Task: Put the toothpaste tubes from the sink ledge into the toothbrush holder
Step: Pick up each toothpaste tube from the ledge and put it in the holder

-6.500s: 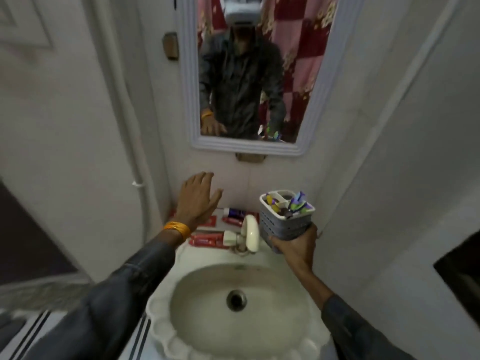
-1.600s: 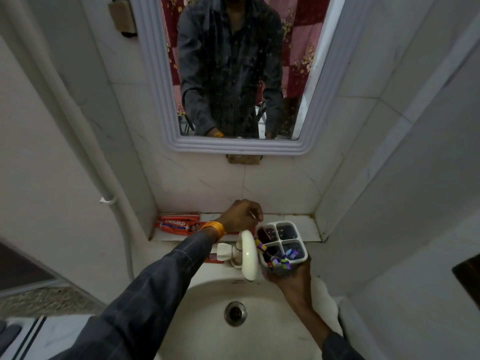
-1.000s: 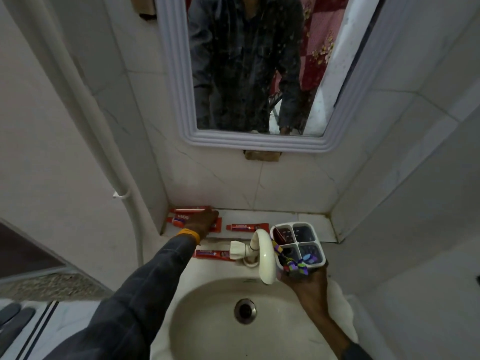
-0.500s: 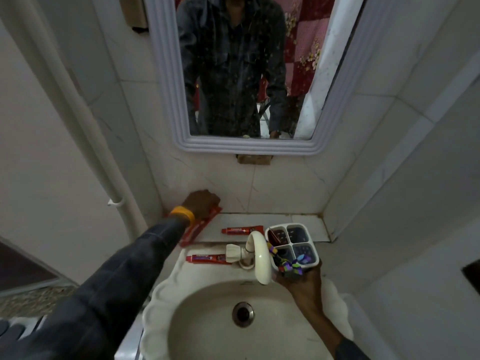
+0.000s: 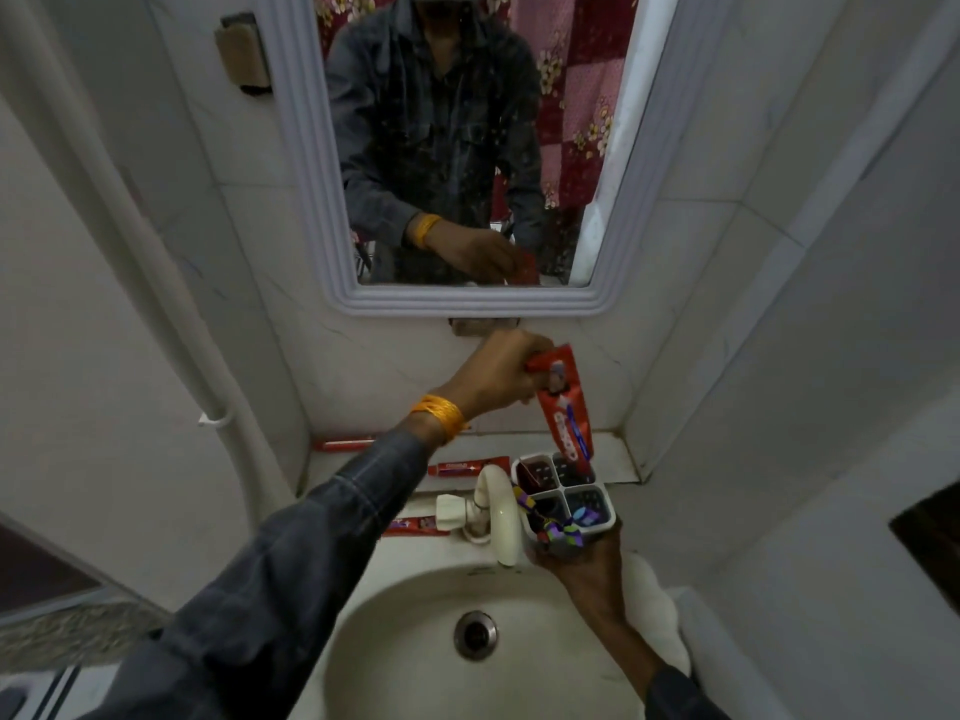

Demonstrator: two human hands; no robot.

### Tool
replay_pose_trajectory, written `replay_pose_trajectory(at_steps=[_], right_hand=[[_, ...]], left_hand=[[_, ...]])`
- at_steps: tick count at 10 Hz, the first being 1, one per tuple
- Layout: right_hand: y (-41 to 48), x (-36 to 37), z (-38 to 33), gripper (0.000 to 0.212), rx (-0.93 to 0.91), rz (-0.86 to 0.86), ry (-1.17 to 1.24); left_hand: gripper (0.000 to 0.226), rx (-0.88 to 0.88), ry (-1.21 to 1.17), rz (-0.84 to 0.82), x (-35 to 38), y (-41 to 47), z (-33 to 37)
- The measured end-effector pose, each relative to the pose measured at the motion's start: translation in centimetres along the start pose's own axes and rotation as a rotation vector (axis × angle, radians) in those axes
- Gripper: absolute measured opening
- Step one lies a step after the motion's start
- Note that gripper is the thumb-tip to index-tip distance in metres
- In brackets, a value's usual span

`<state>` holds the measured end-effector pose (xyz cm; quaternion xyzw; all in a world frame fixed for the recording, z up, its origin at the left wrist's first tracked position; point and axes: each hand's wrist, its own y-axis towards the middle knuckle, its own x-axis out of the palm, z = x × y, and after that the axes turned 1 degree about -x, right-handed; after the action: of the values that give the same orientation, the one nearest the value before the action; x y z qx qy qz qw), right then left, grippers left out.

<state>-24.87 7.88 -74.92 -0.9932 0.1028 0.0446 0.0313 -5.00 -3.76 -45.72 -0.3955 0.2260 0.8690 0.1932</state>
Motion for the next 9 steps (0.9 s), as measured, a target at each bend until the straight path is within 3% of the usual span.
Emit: replay_pose_trajectory(at_steps=[2, 3, 4, 5, 6, 7, 8, 9], right_hand=[[0.1, 0.1, -0.2, 0.113, 0.014, -0.009, 0.045], [-0.3, 0.1, -0.8, 0.111, 0.018, -0.002, 0.105], [-0.7, 0.0, -1.3, 0.114, 0.01, 0.006, 0.079], [-0.3, 0.3, -1.5, 0.112, 0.095, 0.057, 0.212], [-0.2, 1.4, -2.4, 0.1, 0.1, -0.098, 0.311], [-0.5, 1.0, -2.3, 0.098, 0.056, -0.028, 0.26], [-1.0, 0.4, -2.5, 0.091, 0.241, -0.015, 0.412], [-0.7, 0.1, -2.5, 0.089, 0.403, 0.015, 0.583]], left_hand=[[0.016, 0.031, 0.175, -0.042, 6.1, -0.6, 0.2], [0.016, -0.007, 0.152, -0.027, 6.7, -0.6, -0.2], [0.022, -0.071, 0.102, -0.138, 7.3, -0.6, -0.8], [0.027, -0.136, 0.092, -0.249, 8.8, -1.1, -1.6], [0.022, -0.126, 0.162, -0.342, 9.9, -1.3, -2.2], [0.027, -0.114, 0.186, -0.394, 10.7, -1.3, -1.8], [0.025, -0.143, 0.036, -0.372, 9.9, -1.6, -2.5], [0.022, -0.285, -0.121, -0.224, 8.1, -2.5, -6.5]])
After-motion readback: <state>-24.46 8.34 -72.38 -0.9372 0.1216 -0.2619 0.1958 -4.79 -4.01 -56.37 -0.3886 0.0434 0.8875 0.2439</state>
